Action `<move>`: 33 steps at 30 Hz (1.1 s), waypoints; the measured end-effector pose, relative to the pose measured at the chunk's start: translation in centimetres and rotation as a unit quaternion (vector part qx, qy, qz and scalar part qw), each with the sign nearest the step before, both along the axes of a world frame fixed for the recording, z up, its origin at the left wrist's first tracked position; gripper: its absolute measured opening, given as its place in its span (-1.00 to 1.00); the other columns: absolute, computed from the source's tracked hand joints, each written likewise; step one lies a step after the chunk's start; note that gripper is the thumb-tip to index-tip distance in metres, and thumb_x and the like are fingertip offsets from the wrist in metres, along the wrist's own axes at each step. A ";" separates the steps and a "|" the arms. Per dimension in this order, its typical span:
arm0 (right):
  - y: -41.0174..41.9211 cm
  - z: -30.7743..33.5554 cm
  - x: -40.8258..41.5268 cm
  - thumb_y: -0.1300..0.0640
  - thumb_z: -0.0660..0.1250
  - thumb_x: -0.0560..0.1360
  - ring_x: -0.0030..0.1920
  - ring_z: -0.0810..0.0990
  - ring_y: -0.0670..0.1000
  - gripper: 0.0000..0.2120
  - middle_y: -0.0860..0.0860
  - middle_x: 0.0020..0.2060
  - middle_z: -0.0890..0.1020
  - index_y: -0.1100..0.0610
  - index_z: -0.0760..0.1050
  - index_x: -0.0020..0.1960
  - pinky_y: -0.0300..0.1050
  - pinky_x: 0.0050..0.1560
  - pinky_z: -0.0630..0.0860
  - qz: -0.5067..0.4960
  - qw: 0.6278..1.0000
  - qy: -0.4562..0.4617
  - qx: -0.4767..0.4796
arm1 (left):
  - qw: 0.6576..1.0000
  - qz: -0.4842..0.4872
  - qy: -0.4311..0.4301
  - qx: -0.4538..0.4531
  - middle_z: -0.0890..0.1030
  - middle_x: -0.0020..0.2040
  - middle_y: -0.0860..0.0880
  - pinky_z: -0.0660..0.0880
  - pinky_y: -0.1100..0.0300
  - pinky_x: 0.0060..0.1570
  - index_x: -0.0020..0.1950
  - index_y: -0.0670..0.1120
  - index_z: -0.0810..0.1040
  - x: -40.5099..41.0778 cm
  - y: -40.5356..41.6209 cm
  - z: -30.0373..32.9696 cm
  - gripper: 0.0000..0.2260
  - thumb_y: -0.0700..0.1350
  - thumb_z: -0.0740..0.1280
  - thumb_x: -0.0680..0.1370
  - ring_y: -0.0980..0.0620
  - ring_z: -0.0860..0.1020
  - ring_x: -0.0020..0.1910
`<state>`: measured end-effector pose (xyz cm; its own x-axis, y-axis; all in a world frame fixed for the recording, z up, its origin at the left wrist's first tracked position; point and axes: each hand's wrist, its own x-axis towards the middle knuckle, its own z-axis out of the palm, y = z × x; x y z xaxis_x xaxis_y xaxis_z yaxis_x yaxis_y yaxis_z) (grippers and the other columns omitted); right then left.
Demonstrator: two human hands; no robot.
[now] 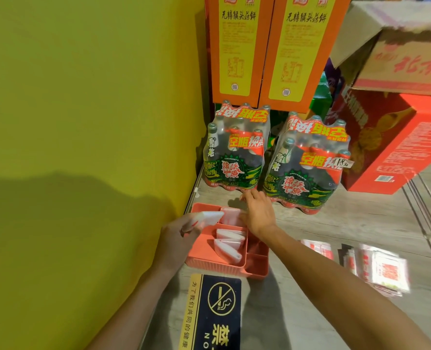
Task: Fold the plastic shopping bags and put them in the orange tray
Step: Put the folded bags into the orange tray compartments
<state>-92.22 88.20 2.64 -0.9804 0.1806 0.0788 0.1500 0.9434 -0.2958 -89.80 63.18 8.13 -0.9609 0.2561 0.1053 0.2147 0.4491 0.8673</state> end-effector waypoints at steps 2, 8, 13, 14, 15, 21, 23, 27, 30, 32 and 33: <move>0.1 -0.1 -0.6 0.14 0.46 0.41 0.12 0.55 0.10 -0.76 0.01 0.05 0.65 0.04 0.63 0.08 -0.01 0.15 0.46 -0.019 0.999 -0.040 -0.022 | 0.999 -0.026 -0.009 -0.027 0.64 0.06 0.10 0.49 0.39 -0.10 0.24 0.02 0.63 -0.9 0.7 -0.3 -0.76 -0.07 0.43 0.57 0.15 0.58 0.04; 0.0 -1.1 -1.6 0.12 0.44 0.45 0.06 0.64 0.10 -0.83 0.02 0.01 0.71 -0.03 0.67 0.03 -0.04 0.11 0.56 -0.089 0.985 -0.104 -0.107 | 0.987 -0.099 0.052 -0.115 0.55 0.02 0.05 0.38 0.14 0.10 0.13 -0.06 0.69 -5.4 3.8 -1.1 -0.79 -0.05 0.43 0.52 0.05 0.46 0.05; 0.8 -1.5 -1.8 0.06 0.48 0.39 0.01 0.65 0.10 -0.84 0.00 -0.04 0.71 -0.04 0.66 -0.03 -0.09 -0.09 0.53 -0.084 0.977 -0.128 -0.147 | 0.977 -0.193 0.016 -0.087 0.62 -0.10 0.04 0.49 0.05 -0.06 -0.02 -0.04 0.69 -8.1 6.6 -1.2 -0.80 -0.01 0.44 0.41 0.04 0.56 -0.08; 1.0 -1.5 -1.8 0.05 0.50 0.37 -0.02 0.65 0.09 -0.86 0.00 -0.06 0.71 -0.04 0.65 -0.07 -0.11 -0.14 0.52 -0.080 0.975 -0.136 -0.158 | 0.974 -0.201 -0.001 -0.108 0.63 -0.12 0.05 0.51 0.01 -0.07 -0.03 -0.01 0.68 -8.6 7.0 -1.4 -0.82 -0.02 0.45 0.39 0.03 0.58 -0.10; 1.3 -1.4 -1.9 0.05 0.52 0.36 -0.04 0.65 0.07 -0.87 -0.01 -0.08 0.70 -0.04 0.64 -0.10 -0.11 -0.16 0.52 -0.075 0.972 -0.145 -0.169 | 0.971 -0.202 -0.020 -0.128 0.64 -0.15 0.06 0.54 -0.02 -0.08 -0.05 0.01 0.67 -9.0 7.3 -1.4 -0.83 -0.03 0.44 0.38 0.02 0.59 -0.11; 3.0 -1.0 -2.2 0.19 0.58 0.36 -0.13 0.60 -0.06 -0.85 -0.07 -0.16 0.67 0.07 0.67 -0.11 -0.27 -0.12 0.44 -0.026 0.954 -0.156 -0.257 | 0.966 -0.201 -0.059 -0.149 0.54 -0.35 0.19 0.48 0.12 -0.20 -0.29 0.16 0.52 -10.4 7.6 -2.9 -0.80 -0.10 0.48 0.38 0.11 0.53 -0.27; 3.4 -0.9 -1.8 0.24 0.57 0.38 -0.10 0.59 -0.08 -0.80 -0.05 -0.11 0.68 0.17 0.69 -0.01 -0.42 -0.15 0.41 -0.003 0.951 -0.137 -0.276 | 0.970 -0.186 -0.069 -0.138 0.51 -0.40 0.20 0.41 0.18 -0.25 -0.32 0.08 0.50 -10.5 8.1 -3.4 -0.77 -0.18 0.50 0.39 0.19 0.47 -0.34; 4.1 0.4 -0.5 0.40 0.46 0.43 -0.08 0.61 -0.13 -0.70 -0.05 -0.03 0.68 0.20 0.67 0.13 -0.43 -0.01 0.46 0.048 0.944 -0.071 -0.318 | 0.976 -0.170 -0.094 -0.102 0.56 -0.39 0.13 0.45 0.17 -0.26 -0.28 -0.07 0.52 -10.6 8.8 -4.4 -0.81 -0.26 0.50 0.38 0.22 0.50 -0.36; 4.2 1.3 0.5 0.39 0.44 0.44 -0.06 0.62 -0.13 -0.68 -0.07 -0.01 0.68 0.17 0.67 0.16 -0.37 0.01 0.51 0.058 0.936 -0.060 -0.342 | 0.978 -0.161 -0.084 -0.107 0.46 -0.43 0.18 0.35 0.27 -0.29 -0.31 -0.05 0.47 -10.2 9.5 -4.7 -0.72 -0.32 0.51 0.41 0.29 0.42 -0.41; 4.0 1.5 0.9 0.21 0.52 0.44 -0.05 0.63 -0.10 -0.73 -0.11 -0.02 0.70 0.07 0.68 0.13 -0.20 0.00 0.56 0.076 0.944 -0.065 -0.316 | 0.974 -0.179 -0.075 -0.114 0.47 -0.34 0.10 0.38 0.27 -0.23 -0.24 -0.13 0.49 -9.9 10.0 -4.7 -0.79 -0.28 0.52 0.42 0.21 0.42 -0.34; 3.9 1.5 1.0 0.14 0.52 0.46 -0.05 0.62 -0.11 -0.76 -0.12 -0.04 0.70 0.02 0.69 0.12 -0.15 -0.01 0.55 0.086 0.952 -0.057 -0.290 | 0.974 -0.182 -0.071 -0.113 0.47 -0.31 0.06 0.42 0.20 -0.17 -0.23 -0.13 0.48 -9.8 10.0 -4.6 -0.78 -0.27 0.52 0.42 0.14 0.43 -0.29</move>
<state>-91.20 92.14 4.11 -0.9955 -0.0030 -0.0942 0.0704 0.6405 -0.7647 -99.60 73.23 3.50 -0.8033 0.5834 -0.1202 0.2805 0.5485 0.7877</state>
